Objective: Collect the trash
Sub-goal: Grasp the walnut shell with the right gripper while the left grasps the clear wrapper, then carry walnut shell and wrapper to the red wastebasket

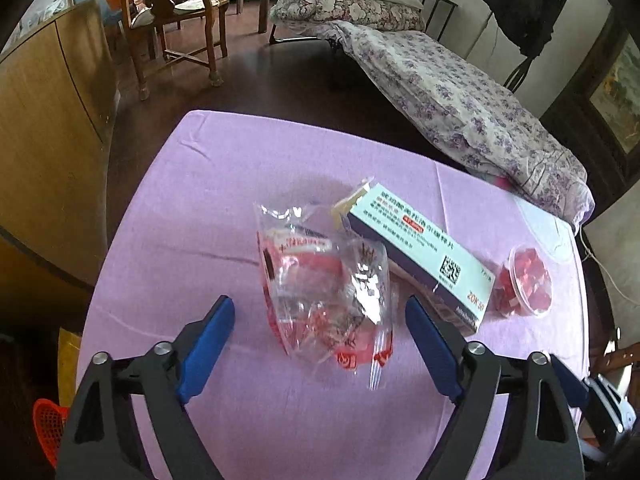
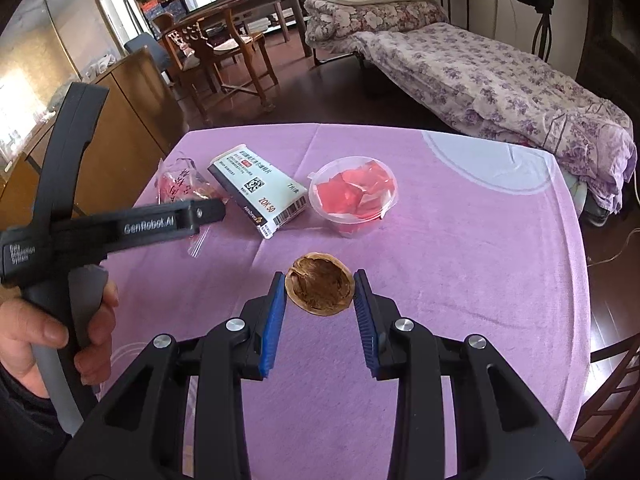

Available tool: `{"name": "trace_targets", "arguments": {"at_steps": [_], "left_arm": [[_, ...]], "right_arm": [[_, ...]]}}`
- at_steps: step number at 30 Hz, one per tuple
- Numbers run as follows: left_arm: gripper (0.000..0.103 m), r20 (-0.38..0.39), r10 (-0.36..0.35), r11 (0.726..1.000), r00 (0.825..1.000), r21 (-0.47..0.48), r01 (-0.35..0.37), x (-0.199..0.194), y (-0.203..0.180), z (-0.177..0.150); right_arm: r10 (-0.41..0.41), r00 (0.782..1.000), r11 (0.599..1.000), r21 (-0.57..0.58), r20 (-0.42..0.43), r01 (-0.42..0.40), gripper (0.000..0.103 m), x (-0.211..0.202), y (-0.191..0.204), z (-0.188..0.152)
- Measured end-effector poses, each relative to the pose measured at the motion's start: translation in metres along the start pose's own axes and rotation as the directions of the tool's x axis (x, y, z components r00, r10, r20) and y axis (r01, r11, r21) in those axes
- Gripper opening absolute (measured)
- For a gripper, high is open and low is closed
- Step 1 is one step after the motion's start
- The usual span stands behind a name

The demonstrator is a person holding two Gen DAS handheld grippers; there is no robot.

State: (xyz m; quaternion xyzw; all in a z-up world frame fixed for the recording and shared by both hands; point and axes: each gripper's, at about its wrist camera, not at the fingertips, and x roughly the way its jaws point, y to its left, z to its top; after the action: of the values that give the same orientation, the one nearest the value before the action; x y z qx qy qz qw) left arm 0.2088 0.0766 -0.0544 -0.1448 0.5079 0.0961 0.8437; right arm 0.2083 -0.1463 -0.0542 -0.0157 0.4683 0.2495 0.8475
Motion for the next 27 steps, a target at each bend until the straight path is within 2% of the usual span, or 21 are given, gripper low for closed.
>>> {"name": "trace_targets", "arguments": {"at_steps": [2, 8, 19, 22, 27], "left_arm": [[0.061, 0.014, 0.006, 1.000, 1.000, 0.016, -0.007, -0.001, -0.001, 0.002], [0.047, 0.041, -0.019, 0.999, 0.999, 0.042, 0.017, -0.014, 0.000, -0.004], [0.044, 0.044, -0.055, 0.997, 0.998, 0.057, 0.052, -0.067, 0.012, -0.045], [0.045, 0.053, -0.063, 0.997, 0.997, 0.055, 0.060, -0.086, 0.020, -0.059], [0.045, 0.057, -0.080, 0.996, 0.995, 0.041, 0.078, -0.112, 0.034, -0.090]], "right_arm": [[0.001, 1.000, 1.000, -0.003, 0.000, -0.001, 0.035, -0.001, 0.002, -0.001], [-0.011, 1.000, 1.000, -0.018, 0.007, 0.011, 0.035, -0.005, 0.005, -0.002], [0.008, 1.000, 1.000, -0.011, 0.029, -0.007, 0.035, -0.032, 0.021, -0.012], [0.031, 0.999, 0.999, 0.005, 0.022, -0.031, 0.035, -0.040, 0.028, -0.021], [0.055, 0.998, 0.998, 0.041, 0.001, -0.055, 0.035, -0.049, 0.042, -0.055]]}}
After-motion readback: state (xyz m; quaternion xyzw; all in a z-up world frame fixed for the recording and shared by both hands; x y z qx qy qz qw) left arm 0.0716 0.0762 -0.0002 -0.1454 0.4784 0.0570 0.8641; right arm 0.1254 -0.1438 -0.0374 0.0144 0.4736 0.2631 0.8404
